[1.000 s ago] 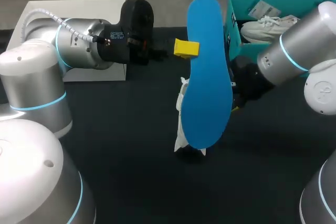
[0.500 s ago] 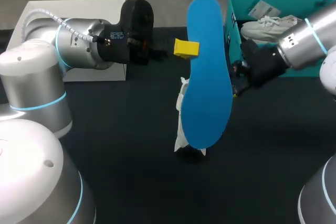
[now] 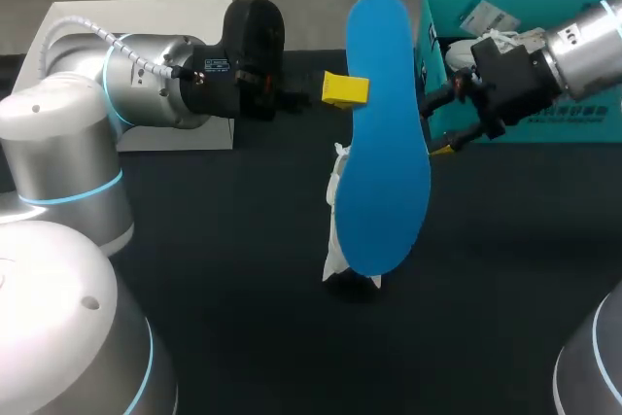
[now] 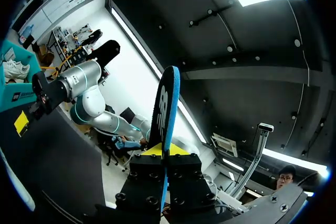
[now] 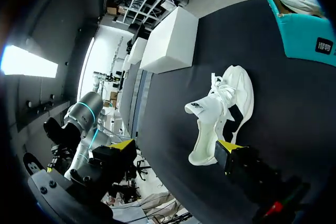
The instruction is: Take the shoe out of the shoebox, open the shoe tongue, remove and reinsert the insole, then place the shoe into the shoebox
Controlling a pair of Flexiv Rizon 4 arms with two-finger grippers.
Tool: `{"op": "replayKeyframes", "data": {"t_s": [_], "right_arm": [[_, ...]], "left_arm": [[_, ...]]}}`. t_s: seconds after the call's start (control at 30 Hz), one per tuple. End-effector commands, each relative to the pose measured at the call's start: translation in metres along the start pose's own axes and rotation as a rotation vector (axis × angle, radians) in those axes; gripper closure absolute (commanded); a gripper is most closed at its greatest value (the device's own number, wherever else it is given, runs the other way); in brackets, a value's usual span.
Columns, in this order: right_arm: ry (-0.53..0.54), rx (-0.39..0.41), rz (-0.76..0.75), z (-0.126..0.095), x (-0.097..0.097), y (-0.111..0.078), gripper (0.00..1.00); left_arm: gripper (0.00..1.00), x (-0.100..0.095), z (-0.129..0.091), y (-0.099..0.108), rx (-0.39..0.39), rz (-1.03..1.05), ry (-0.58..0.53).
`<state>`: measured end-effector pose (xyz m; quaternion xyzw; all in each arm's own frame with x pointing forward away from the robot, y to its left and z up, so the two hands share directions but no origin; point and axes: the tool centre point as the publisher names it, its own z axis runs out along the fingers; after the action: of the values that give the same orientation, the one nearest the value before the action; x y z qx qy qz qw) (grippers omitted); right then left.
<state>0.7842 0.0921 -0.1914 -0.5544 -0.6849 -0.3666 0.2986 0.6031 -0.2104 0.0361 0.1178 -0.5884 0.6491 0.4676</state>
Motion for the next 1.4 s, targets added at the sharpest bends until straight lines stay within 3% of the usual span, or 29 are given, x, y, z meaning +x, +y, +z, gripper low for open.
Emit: {"op": "replayKeyframes", "data": {"t_s": [0.03, 0.17, 0.93, 1.03, 1.23, 1.4], "right_arm": [[0.050, -0.038, 0.000, -0.007, -0.004, -0.009, 0.00], [0.106, -0.052, -0.012, -0.009, 0.001, -0.002, 0.00], [0.099, -0.068, -0.013, -0.010, 0.002, 0.000, 0.00], [0.156, -0.081, 0.013, -0.007, 0.003, 0.002, 0.00], [0.173, -0.098, 0.126, -0.006, 0.015, 0.011, 0.00], [0.257, -0.128, 0.136, -0.013, 0.030, 0.017, 0.00]], "left_arm": [[1.00, 0.000, 0.000, 0.000, 0.001, 0.001, 0.001], [1.00, 0.000, 0.000, 0.000, 0.001, 0.001, 0.001], [1.00, 0.000, 0.000, 0.000, 0.001, 0.001, 0.001], [1.00, 0.000, 0.000, 0.000, 0.001, 0.001, 0.001], [1.00, 0.000, 0.000, 0.000, 0.001, 0.001, 0.001], [1.00, 0.000, 0.000, 0.000, 0.001, 0.001, 0.001]]}}
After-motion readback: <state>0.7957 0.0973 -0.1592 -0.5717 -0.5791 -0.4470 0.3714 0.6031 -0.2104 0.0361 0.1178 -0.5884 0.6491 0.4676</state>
